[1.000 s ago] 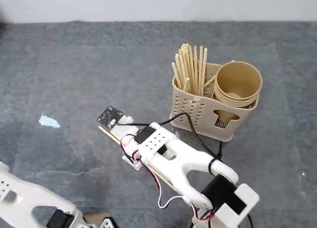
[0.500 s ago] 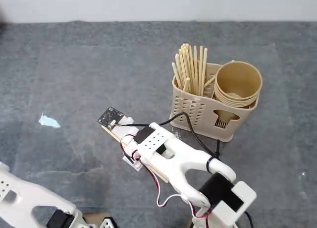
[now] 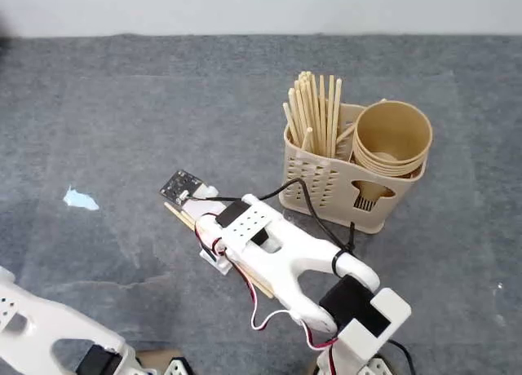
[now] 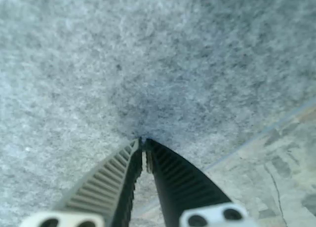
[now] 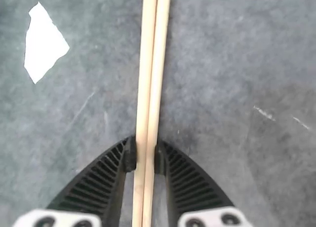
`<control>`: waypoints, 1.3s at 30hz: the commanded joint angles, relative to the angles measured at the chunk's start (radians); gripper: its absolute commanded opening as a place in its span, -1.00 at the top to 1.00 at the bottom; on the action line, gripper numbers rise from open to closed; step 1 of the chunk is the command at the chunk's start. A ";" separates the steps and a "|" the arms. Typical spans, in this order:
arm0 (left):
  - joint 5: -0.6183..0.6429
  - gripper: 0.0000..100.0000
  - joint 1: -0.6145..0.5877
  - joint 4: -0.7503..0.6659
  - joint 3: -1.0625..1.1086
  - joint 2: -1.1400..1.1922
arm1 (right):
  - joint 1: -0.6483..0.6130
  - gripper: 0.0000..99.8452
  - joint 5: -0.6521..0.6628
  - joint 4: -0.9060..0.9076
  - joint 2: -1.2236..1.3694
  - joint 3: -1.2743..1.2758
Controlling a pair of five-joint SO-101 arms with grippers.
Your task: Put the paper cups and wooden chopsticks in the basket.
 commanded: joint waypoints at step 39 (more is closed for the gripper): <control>-0.009 0.97 -0.003 0.002 -0.035 -0.005 | 0.555 0.98 0.012 -0.567 -0.955 -0.029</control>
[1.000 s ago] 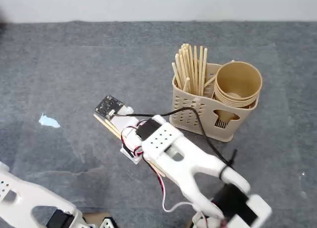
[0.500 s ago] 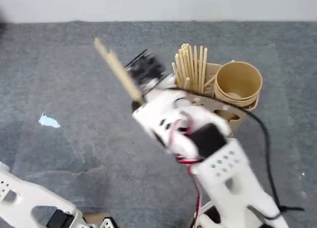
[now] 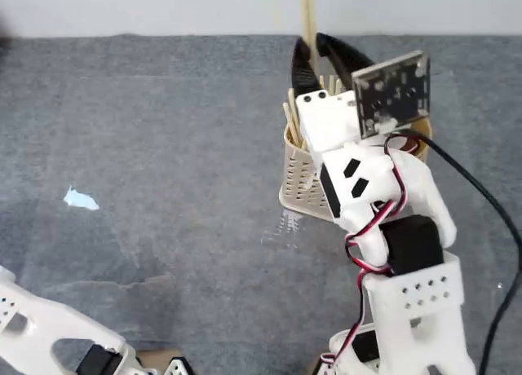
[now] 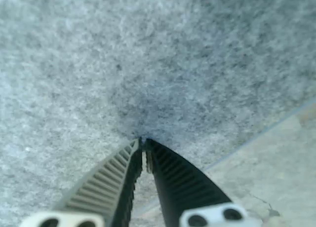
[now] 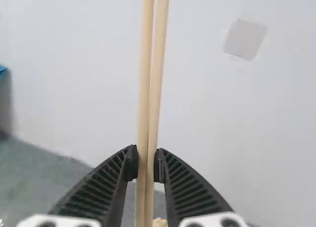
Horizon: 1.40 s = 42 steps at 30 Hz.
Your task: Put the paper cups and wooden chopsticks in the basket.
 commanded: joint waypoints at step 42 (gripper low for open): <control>-0.006 0.97 0.012 0.025 -0.150 -0.002 | -0.193 0.93 -0.055 0.211 -0.280 0.236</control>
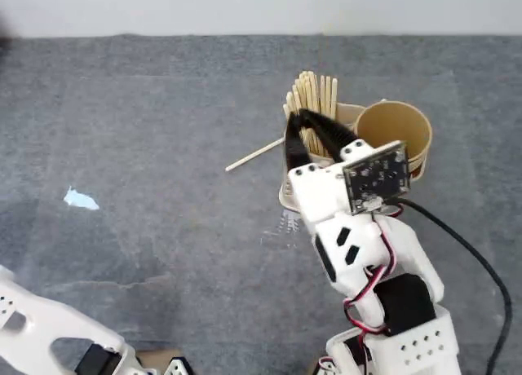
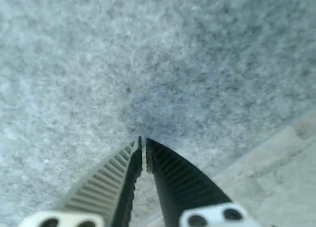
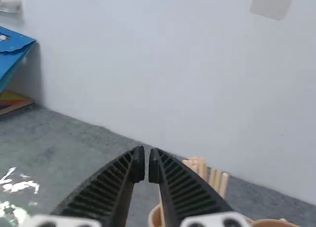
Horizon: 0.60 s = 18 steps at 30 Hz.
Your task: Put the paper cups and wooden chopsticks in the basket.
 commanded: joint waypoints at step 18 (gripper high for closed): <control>-0.008 0.97 0.014 0.020 -0.048 -0.005 | -0.188 0.93 0.183 0.624 0.947 -0.760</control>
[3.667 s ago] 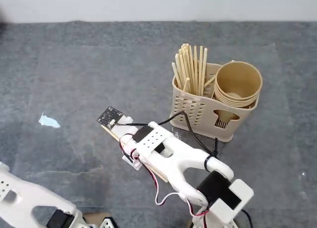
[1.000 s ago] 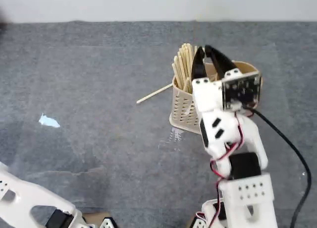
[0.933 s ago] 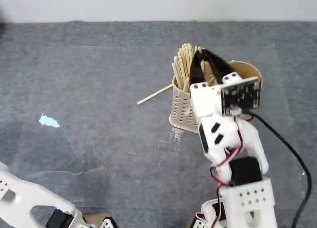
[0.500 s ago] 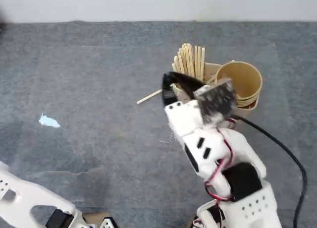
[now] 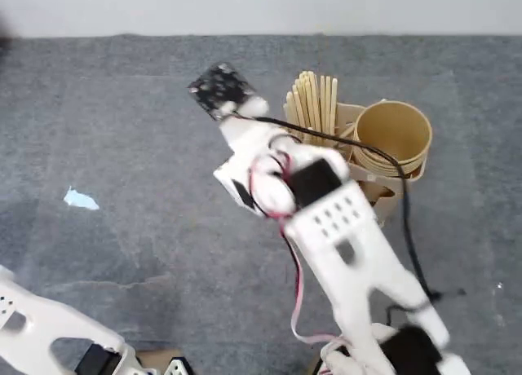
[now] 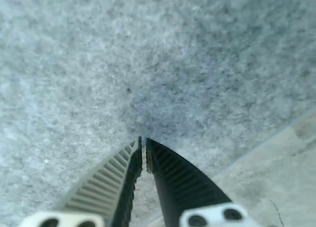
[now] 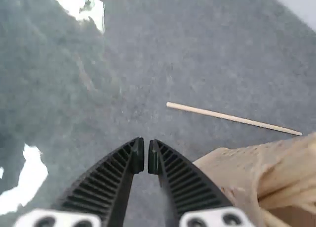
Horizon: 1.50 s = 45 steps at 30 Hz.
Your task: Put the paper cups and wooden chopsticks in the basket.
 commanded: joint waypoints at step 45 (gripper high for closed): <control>-0.009 0.97 0.005 0.020 -0.048 -0.003 | 0.090 0.60 0.454 0.012 1.239 -0.921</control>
